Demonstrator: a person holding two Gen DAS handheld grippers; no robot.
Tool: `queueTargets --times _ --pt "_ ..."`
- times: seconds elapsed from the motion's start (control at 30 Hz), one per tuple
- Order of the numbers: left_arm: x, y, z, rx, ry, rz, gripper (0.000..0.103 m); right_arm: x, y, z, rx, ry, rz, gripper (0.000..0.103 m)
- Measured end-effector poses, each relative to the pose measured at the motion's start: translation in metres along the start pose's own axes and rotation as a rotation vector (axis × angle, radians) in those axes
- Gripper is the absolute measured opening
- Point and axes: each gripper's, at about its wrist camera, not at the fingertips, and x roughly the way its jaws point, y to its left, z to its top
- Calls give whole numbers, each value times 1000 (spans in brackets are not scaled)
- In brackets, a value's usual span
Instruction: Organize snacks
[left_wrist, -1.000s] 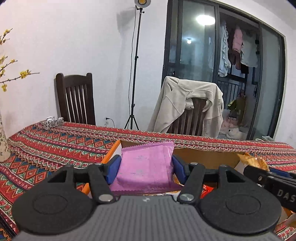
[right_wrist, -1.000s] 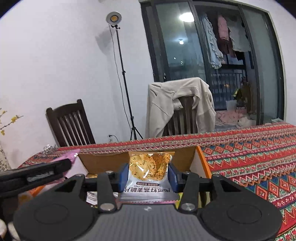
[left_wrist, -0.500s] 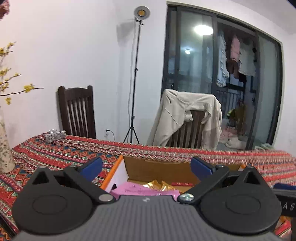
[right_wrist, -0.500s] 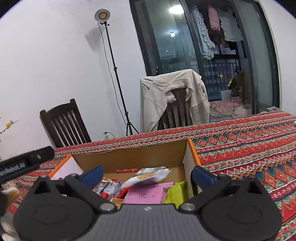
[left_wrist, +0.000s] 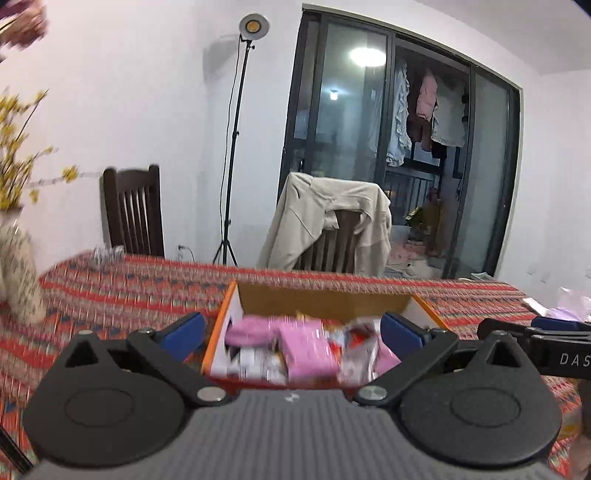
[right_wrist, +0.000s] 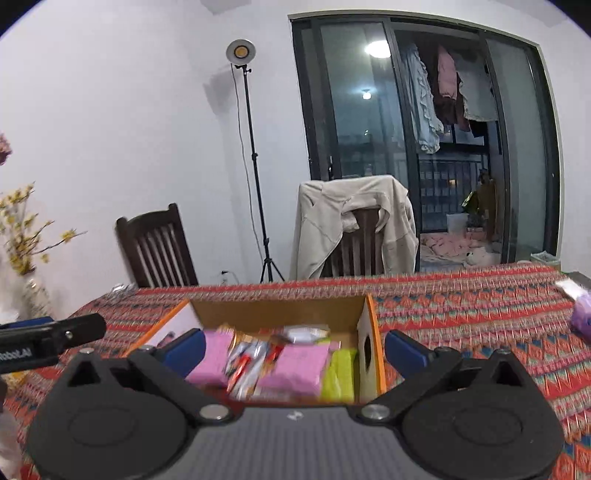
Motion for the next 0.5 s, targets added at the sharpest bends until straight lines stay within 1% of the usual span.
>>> queueTargets --times 0.07,0.2,0.33,0.4,0.5 --pt "-15 4 -16 -3 16 22 103 -14 1 -14 -21 15 -6 103" --pt "-35 13 -42 -4 65 -16 103 -35 0 -42 -20 56 -11 103" --pt "-54 16 -64 15 78 4 103 -54 -5 -71 4 106 8 103" --pt "-62 17 -77 25 94 -14 103 -58 -6 -83 8 135 15 103" --pt "-70 16 -95 52 119 -30 103 -67 -6 -97 11 154 19 103"
